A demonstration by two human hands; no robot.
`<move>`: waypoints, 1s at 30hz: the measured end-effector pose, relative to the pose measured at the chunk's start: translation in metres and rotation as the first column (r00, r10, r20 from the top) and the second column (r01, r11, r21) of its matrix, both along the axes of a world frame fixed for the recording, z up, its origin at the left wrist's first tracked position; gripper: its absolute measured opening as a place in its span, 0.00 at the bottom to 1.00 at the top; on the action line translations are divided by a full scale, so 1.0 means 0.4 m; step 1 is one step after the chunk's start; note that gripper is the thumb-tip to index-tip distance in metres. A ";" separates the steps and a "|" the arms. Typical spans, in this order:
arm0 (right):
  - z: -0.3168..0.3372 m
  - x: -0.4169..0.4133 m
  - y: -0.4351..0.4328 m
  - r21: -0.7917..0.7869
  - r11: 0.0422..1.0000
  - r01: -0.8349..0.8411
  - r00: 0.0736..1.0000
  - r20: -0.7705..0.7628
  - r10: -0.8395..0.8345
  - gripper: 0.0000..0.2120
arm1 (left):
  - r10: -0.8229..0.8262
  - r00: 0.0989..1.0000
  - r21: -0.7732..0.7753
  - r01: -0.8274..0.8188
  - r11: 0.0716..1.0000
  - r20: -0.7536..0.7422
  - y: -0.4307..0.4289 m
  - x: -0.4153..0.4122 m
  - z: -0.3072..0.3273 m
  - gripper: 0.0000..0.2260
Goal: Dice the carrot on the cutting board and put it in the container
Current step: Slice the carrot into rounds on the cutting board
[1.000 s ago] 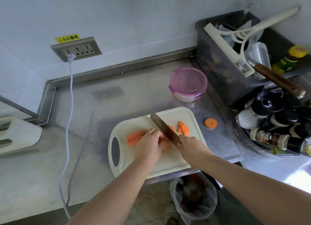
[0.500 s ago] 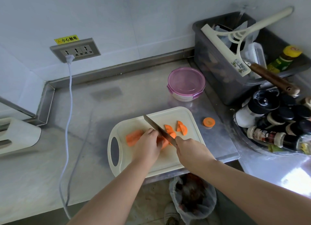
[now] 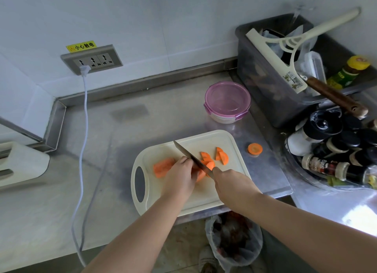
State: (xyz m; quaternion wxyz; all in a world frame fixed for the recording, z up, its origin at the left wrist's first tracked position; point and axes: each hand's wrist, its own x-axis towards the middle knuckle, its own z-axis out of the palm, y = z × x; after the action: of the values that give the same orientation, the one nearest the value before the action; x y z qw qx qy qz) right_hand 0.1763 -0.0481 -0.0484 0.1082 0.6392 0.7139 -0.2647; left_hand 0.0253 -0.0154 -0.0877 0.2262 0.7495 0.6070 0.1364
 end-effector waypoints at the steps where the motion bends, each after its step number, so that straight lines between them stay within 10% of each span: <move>1: -0.002 -0.001 0.001 -0.010 1.000 0.000 1.000 -0.001 0.000 0.16 | 0.004 1.000 -0.002 -0.004 1.000 0.002 0.000 -0.001 -0.001 0.07; 20: -0.037 0.012 0.007 0.021 0.982 0.189 0.973 -0.135 -0.185 0.11 | -0.024 1.000 0.035 0.024 0.999 0.006 -0.012 -0.015 0.003 0.06; 30: -0.001 -0.001 -0.018 0.065 0.998 0.021 1.000 -0.004 -0.021 0.10 | 0.008 1.000 0.006 -0.008 1.000 -0.014 -0.005 -0.008 0.009 0.06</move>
State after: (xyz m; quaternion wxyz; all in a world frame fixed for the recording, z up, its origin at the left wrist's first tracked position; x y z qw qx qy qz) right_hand 0.1760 -0.0552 -0.0490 0.0834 0.6494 0.7157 -0.2432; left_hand 0.0222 -0.0176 -0.0843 0.2191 0.7486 0.6112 0.1340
